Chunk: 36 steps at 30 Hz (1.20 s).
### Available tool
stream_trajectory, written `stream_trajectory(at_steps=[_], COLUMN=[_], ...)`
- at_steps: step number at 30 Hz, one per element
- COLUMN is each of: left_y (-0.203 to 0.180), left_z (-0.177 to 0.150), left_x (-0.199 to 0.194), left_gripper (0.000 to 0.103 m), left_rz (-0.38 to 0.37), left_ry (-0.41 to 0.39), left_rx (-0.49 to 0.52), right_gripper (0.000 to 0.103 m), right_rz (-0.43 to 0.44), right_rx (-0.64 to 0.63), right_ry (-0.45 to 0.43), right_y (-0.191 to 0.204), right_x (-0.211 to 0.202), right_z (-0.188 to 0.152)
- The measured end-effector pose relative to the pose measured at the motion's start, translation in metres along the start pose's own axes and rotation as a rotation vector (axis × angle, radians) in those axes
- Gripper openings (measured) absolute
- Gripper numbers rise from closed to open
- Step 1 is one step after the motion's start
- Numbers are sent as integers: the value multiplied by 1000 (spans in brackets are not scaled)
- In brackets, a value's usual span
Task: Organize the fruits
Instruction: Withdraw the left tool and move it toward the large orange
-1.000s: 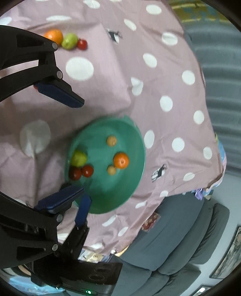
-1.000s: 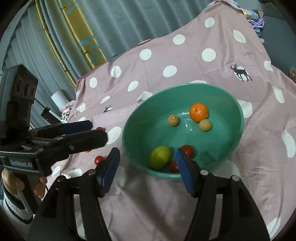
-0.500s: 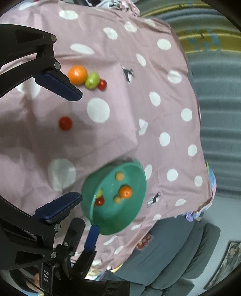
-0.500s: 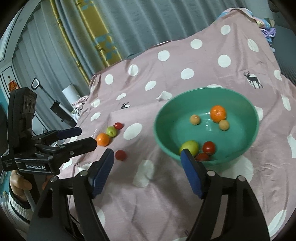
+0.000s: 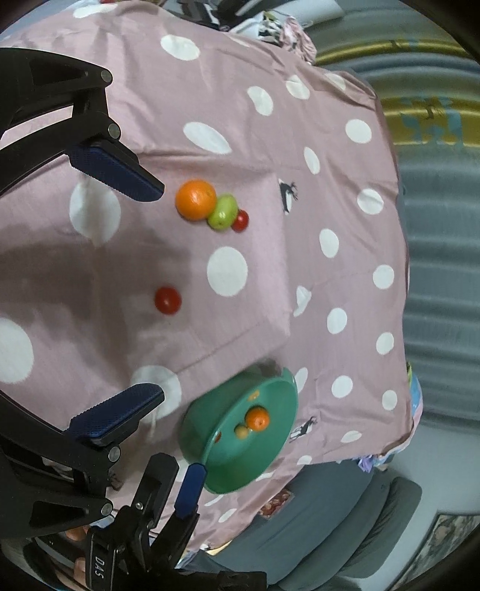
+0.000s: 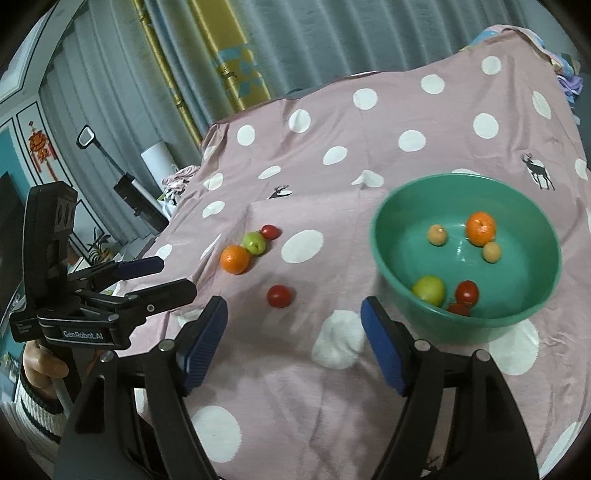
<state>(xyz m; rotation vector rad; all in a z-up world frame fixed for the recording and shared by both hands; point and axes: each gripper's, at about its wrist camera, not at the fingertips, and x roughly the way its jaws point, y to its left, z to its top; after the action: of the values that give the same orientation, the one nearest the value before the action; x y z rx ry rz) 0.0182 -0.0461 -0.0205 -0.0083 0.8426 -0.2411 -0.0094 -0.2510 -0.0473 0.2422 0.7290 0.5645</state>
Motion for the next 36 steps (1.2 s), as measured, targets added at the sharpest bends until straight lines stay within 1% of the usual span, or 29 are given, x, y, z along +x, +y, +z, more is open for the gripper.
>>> stream_trajectory(at_steps=[7, 14, 18, 23, 32, 36], left_y=[23, 50, 60, 75, 105, 108], left_z=[-7, -15, -19, -24, -25, -19], left_x=[-4, 1, 4, 6, 13, 19], left_gripper=[98, 98, 98, 98, 98, 98], left_rz=[4, 18, 6, -35, -186, -190], left_ry=[-3, 17, 25, 24, 16, 15], left_rx=[-50, -114, -137, -170, -291, -289], right_gripper=[75, 75, 75, 75, 75, 75], right_rz=[13, 22, 24, 27, 54, 75], right_rx=[-31, -51, -58, -66, -87, -102], right_ry=[27, 62, 82, 107, 169, 190], right_y=[17, 27, 31, 35, 46, 52], right_x=[13, 30, 39, 50, 82, 99], right_z=[3, 5, 5, 6, 5, 7])
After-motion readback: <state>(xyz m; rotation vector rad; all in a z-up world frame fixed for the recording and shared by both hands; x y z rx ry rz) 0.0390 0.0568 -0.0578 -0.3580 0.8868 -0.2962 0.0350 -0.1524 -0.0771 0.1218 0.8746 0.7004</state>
